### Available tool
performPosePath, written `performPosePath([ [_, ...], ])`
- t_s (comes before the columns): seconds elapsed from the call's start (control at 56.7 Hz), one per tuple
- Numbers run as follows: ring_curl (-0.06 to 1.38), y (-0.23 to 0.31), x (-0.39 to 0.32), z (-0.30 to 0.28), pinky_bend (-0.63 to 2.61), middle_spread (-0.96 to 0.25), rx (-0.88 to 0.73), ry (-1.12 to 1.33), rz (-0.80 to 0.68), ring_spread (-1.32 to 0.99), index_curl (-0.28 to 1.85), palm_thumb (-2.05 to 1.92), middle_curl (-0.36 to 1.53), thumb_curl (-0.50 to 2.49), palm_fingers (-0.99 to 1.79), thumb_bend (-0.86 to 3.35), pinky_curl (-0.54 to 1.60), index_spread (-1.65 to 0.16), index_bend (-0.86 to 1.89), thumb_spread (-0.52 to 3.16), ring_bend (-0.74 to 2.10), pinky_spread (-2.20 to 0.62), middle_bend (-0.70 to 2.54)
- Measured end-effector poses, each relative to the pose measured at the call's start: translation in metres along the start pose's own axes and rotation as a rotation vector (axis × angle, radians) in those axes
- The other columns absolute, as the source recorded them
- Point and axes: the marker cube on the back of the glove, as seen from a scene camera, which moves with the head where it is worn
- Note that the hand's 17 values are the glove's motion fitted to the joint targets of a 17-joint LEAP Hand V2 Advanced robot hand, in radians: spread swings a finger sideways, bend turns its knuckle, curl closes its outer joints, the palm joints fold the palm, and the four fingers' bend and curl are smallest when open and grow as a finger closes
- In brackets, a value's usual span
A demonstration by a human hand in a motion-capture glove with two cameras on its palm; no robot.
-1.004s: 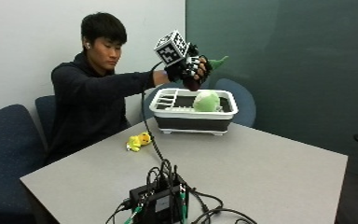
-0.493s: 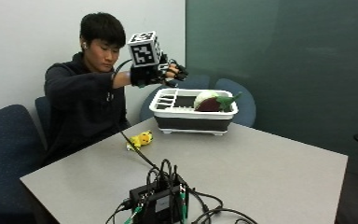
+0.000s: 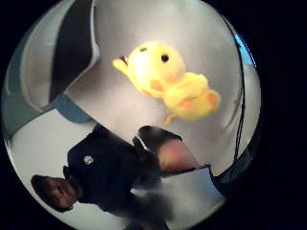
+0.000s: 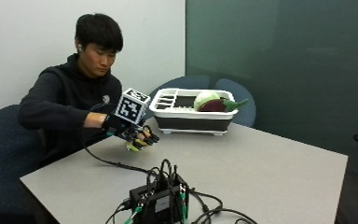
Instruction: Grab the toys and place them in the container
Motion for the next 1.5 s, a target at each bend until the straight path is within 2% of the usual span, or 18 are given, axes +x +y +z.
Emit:
performPosePath([
  [0.123,0.12,-0.009,-0.013,0.021,0.64,0.05,0.007,0.016,-0.015,0.02,0.37,0.06,0.28,0.35,-0.26,-0.02,0.32,-0.16,0.23,1.13,0.1,0.04,0.09],
  [0.211,0.09,-0.016,-0.022,0.02,0.57,0.02,0.121,-0.022,-0.036,0.02,0.44,0.15,0.25,0.36,-0.14,0.04,0.31,-0.18,0.47,1.23,0.08,0.04,0.1],
  [0.317,0.07,-0.017,-0.023,-0.002,0.4,-0.05,0.302,-0.096,-0.087,-0.03,0.51,0.41,0.31,0.43,0.24,0.19,0.25,-0.2,0.73,1.34,0.14,0.03,0.35],
  [0.423,0.08,-0.017,-0.017,-0.043,0.27,-0.15,0.439,-0.229,-0.06,-0.12,0.59,0.56,0.4,0.5,0.43,0.24,0.23,-0.19,0.89,1.28,0.19,0.01,0.57],
  [0.546,0.1,-0.006,-0.038,-0.117,0.23,-0.22,0.579,-0.377,-0.06,-0.2,0.67,0.6,0.45,0.56,0.48,0.22,0.24,-0.16,0.98,1.19,0.21,-0.01,0.66],
  [0.67,0.13,-0.005,-0.065,-0.194,0.23,-0.27,0.703,-0.367,-0.157,-0.27,0.71,0.62,0.49,0.62,0.48,0.21,0.25,-0.14,1.01,1.13,0.25,-0.03,0.7],
  [0.811,0.15,-0.022,-0.11,-0.233,0.25,-0.3,0.666,-0.303,-0.172,-0.31,0.74,0.62,0.52,0.67,0.45,0.18,0.28,-0.12,1.01,1.09,0.29,-0.04,0.7],
  [1.022,0.18,-0.049,-0.173,-0.242,0.34,-0.32,0.581,-0.156,-0.239,-0.32,0.77,0.62,0.54,0.71,0.36,0.15,0.31,-0.14,0.95,1.1,0.33,-0.05,0.66],
  [1.128,0.2,-0.064,-0.168,-0.231,0.36,-0.31,0.474,-0.052,-0.125,-0.32,0.78,0.6,0.56,0.72,0.31,0.14,0.33,-0.15,0.93,1.13,0.34,-0.04,0.65],
  [1.181,0.2,-0.066,-0.166,-0.225,0.41,-0.29,0.384,-0.09,-0.098,-0.29,0.76,0.53,0.56,0.67,0.22,0.1,0.35,-0.16,0.83,1.23,0.32,-0.03,0.64],
  [1.234,0.22,-0.063,-0.164,-0.221,0.58,-0.23,0.343,-0.173,-0.159,-0.22,0.72,0.38,0.5,0.6,-0.03,0.02,0.4,-0.16,0.66,1.28,0.33,-0.03,0.43],
  [1.339,0.21,-0.054,-0.14,-0.233,0.7,-0.12,0.444,-0.356,-0.176,-0.13,0.6,0.25,0.44,0.52,-0.17,-0.05,0.42,-0.16,0.33,1.26,0.31,0.0,0.25],
  [1.445,0.21,-0.043,-0.057,-0.252,0.68,-0.07,0.54,-0.525,-0.112,-0.09,0.53,0.18,0.41,0.47,-0.11,-0.04,0.41,-0.16,0.23,1.24,0.27,0.01,0.16],
  [1.498,0.21,-0.031,-0.054,-0.245,0.65,-0.05,0.592,-0.498,-0.116,-0.08,0.53,0.16,0.39,0.45,-0.06,-0.03,0.4,-0.17,0.27,1.25,0.27,0.01,0.13],
])
